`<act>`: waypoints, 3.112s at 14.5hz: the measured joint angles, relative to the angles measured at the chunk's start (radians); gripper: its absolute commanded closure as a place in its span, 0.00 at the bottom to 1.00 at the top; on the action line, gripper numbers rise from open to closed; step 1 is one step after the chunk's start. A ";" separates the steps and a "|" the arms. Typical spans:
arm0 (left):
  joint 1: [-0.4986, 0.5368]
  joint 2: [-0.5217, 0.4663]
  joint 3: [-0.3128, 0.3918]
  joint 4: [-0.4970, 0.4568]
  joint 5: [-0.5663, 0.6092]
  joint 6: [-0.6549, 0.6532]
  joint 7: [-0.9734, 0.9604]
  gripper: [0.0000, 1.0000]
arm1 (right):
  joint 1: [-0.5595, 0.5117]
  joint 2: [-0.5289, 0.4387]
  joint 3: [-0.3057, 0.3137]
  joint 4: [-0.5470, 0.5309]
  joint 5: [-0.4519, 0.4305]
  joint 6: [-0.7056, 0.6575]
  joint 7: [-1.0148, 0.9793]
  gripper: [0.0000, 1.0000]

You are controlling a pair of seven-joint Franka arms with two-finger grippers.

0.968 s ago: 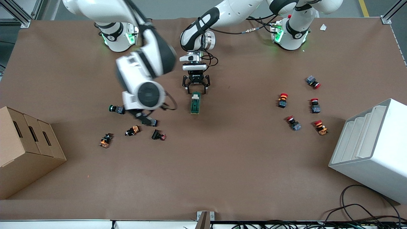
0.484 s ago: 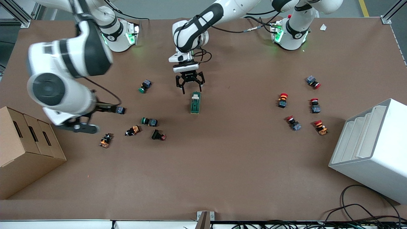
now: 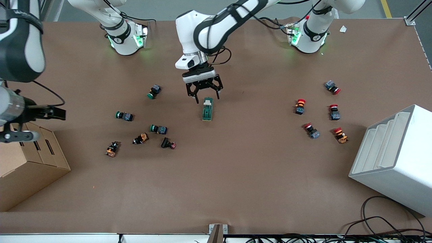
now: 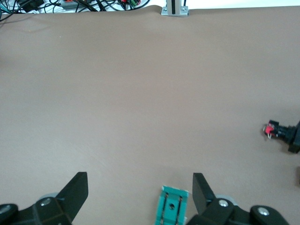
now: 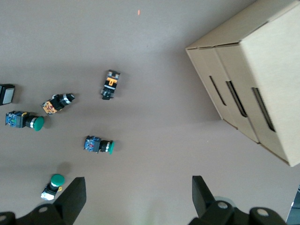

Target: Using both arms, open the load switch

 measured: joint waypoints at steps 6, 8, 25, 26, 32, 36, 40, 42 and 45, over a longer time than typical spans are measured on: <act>0.121 -0.129 0.000 0.003 -0.206 -0.001 0.213 0.00 | -0.056 -0.012 0.002 0.042 0.020 -0.001 -0.080 0.00; 0.170 -0.169 0.001 0.005 -0.286 -0.020 0.320 0.00 | -0.071 -0.012 0.003 0.042 0.051 -0.001 -0.081 0.00; 0.544 -0.309 0.008 0.129 -0.514 -0.312 1.045 0.00 | -0.083 -0.044 0.014 0.088 0.116 -0.095 -0.082 0.00; 0.593 -0.324 0.009 0.134 -0.537 -0.312 1.089 0.00 | -0.083 -0.059 0.015 0.087 0.116 -0.103 -0.082 0.00; 0.757 -0.401 0.130 0.126 -0.747 -0.317 1.414 0.00 | -0.087 -0.152 0.014 0.023 0.101 -0.121 -0.082 0.00; 0.779 -0.496 0.250 0.056 -0.856 -0.345 1.571 0.00 | -0.087 -0.193 0.014 0.020 0.100 -0.155 -0.082 0.00; 0.874 -0.545 0.254 0.012 -0.962 -0.405 1.638 0.00 | -0.087 -0.222 0.020 -0.004 0.100 -0.157 -0.082 0.00; 0.912 -0.562 0.255 -0.017 -0.994 -0.408 1.641 0.00 | -0.087 -0.243 0.024 -0.032 0.100 -0.157 -0.082 0.00; 0.903 -0.609 0.252 -0.077 -0.997 -0.405 1.623 0.00 | -0.081 -0.275 0.033 -0.063 0.100 -0.156 -0.082 0.00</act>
